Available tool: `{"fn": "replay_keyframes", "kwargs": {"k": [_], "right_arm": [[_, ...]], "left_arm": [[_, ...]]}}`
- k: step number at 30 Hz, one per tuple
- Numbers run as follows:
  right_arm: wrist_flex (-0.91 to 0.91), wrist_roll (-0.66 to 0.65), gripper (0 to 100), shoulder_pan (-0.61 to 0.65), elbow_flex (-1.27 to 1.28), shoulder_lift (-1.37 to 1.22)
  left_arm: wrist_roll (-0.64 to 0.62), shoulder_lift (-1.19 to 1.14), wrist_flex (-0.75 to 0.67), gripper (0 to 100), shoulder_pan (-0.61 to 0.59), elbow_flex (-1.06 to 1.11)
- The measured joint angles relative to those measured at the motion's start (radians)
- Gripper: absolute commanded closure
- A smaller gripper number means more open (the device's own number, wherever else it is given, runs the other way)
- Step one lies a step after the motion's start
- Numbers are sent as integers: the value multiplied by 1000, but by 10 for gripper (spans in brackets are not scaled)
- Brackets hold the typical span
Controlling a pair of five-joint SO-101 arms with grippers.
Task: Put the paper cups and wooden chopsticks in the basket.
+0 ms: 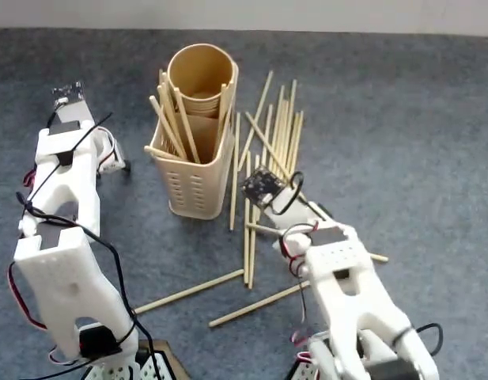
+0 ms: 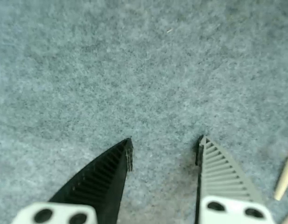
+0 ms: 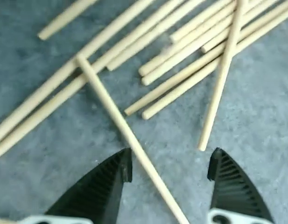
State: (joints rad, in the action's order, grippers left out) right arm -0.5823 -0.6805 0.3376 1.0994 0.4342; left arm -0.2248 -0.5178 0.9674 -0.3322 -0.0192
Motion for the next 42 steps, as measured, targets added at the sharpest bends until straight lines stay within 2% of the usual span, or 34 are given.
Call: {"fn": "replay_keyframes", "kwargs": {"k": [3,7,13,20,24,27,32,39,42], "right_arm": [[69,-20,813,-21,-9,-132],[81,-54,998,-32,-74,-270],[81,-44,994,-61,-118,-292],[43,164,994,-143,-138,21],[-54,295,994,-109,-272,278],[-114,374,994,-29,-436,351],[-126,471,994,95,-760,279],[-129,626,994,195,-1297,-41],[-129,675,994,238,-1427,-153]], "left_arm": [[0,0,0,755,0,0],[0,0,0,755,0,0],[2,0,-2,755,0,0],[2,0,-2,755,0,0],[2,0,-2,755,0,0],[2,0,-2,755,0,0],[2,0,-2,755,0,0],[2,0,-2,755,0,0],[2,0,-2,755,0,0]]}}
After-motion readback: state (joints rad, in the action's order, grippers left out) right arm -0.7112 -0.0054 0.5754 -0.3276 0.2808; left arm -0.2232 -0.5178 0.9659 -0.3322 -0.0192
